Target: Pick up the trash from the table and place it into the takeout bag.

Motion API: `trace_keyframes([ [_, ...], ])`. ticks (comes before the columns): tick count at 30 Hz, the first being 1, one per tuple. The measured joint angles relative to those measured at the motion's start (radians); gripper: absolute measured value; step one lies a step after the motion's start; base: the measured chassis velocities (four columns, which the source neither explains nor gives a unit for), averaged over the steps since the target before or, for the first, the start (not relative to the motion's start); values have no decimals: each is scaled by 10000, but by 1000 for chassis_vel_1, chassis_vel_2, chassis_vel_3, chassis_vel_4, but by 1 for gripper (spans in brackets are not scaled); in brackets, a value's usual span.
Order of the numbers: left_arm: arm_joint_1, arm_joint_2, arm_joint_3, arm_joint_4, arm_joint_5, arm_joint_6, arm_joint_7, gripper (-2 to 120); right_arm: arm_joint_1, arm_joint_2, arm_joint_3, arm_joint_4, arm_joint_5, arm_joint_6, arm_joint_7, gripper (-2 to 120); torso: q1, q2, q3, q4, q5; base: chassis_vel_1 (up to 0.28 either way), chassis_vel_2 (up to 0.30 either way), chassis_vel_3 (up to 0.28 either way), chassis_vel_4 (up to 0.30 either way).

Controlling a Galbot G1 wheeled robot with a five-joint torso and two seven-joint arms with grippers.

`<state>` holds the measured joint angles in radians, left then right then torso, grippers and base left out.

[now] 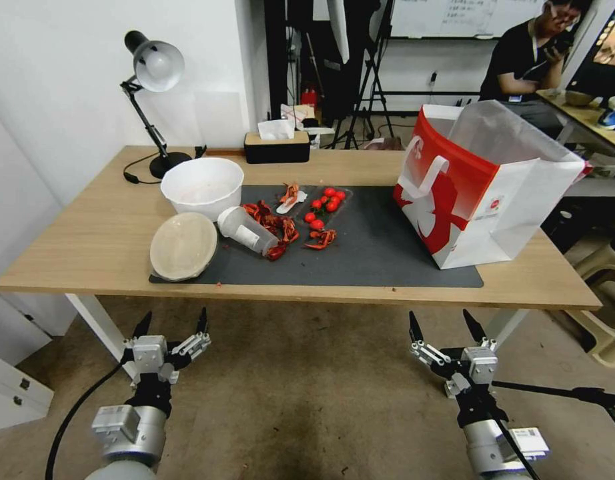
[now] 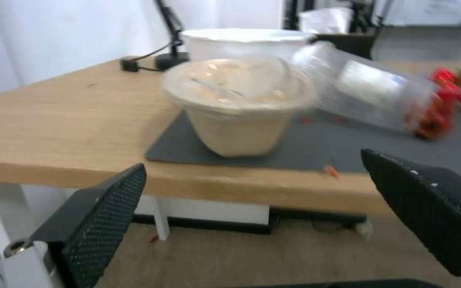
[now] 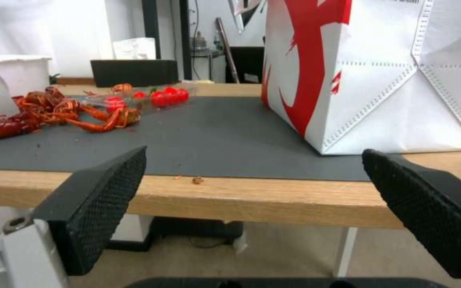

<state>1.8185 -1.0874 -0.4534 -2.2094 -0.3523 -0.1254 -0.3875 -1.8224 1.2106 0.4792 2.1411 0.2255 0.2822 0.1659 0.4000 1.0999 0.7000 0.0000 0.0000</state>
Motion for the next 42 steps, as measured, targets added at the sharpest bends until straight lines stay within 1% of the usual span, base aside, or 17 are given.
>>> trace_keyframes([
  [5,-211,-29,-136,28,-413,69,-44,100,-3,9,26,11,0,2,0,100,0,0,0,1,0,0,0,0,0],
  [8,-987,-36,-238,205,-1465,217,-633,100,-6,29,33,29,0,5,0,100,1,0,0,-1,-2,0,0,0,0],
  [9,-1142,-28,-304,242,-1732,275,-701,100,-6,36,32,30,-6,5,0,100,2,0,0,-2,-1,0,0,0,0],
  [10,-1142,-28,-304,242,-1732,275,-701,100,-6,36,32,30,-6,5,0,100,2,0,0,-2,-1,0,0,0,0],
  [12,-1478,4,-509,235,-2805,438,-842,100,7,20,8,15,-63,5,0,100,2,0,0,-1,0,0,0,0,0],
  [13,-1613,4,-567,113,-3602,514,-989,100,20,-11,-8,5,-77,-5,0,100,2,0,1,0,-1,0,0,0,0],
  [14,-1613,4,-567,113,-3602,514,-989,100,20,-11,-8,5,-77,-5,0,100,2,0,1,0,-1,0,0,0,0],
  [18,-2243,-107,-1002,-238,-6576,851,-1151,100,143,-58,-95,-84,-71,-46,1,100,2,0,1,2,-1,0,0,0,0],
  [19,-2243,-107,-1002,-238,-6576,851,-1151,100,143,-58,-95,-84,-71,-46,1,100,2,0,1,2,-1,0,0,0,0],
  [20,-2453,-116,-1096,-290,-7185,981,-1204,100,135,-51,-99,-89,-71,-44,1,100,2,0,1,-1,1,0,0,0,0],
  [21,-2765,-129,-1250,-333,-8075,1206,-1335,100,117,-44,-98,-94,-71,-36,1,100,2,0,1,-1,0,0,0,0,0],
  [22,-2765,-129,-1250,-333,-8075,1206,-1335,100,117,-44,-98,-94,-71,-36,1,100,2,0,1,-1,0,0,0,0,0],
  [24,-3207,-101,-1532,-330,-9388,1539,-1454,100,87,-58,-61,-93,-41,-27,6,100,2,0,1,-1,0,0,0,0,0],
  [25,-3353,-67,-1597,-261,-9730,1623,-1464,100,82,-74,-40,-85,-26,-20,7,100,2,0,1,-1,1,0,0,0,0],
  [30,-3718,0,-1623,98,-10187,1876,-1513,100,81,-107,-27,-70,0,-6,11,100,2,0,1,0,0,0,0,0,0],
  [36,-3877,90,-1617,312,-10333,2103,-1561,100,70,-76,-25,-67,1,10,15,100,0,0,1,1,0,0,0,0,0],
  [42,-4153,224,-1626,640,-10436,2528,-1595,100,54,-75,0,-104,-1,61,20,100,0,0,1,0,0,0,0,0,0],
])
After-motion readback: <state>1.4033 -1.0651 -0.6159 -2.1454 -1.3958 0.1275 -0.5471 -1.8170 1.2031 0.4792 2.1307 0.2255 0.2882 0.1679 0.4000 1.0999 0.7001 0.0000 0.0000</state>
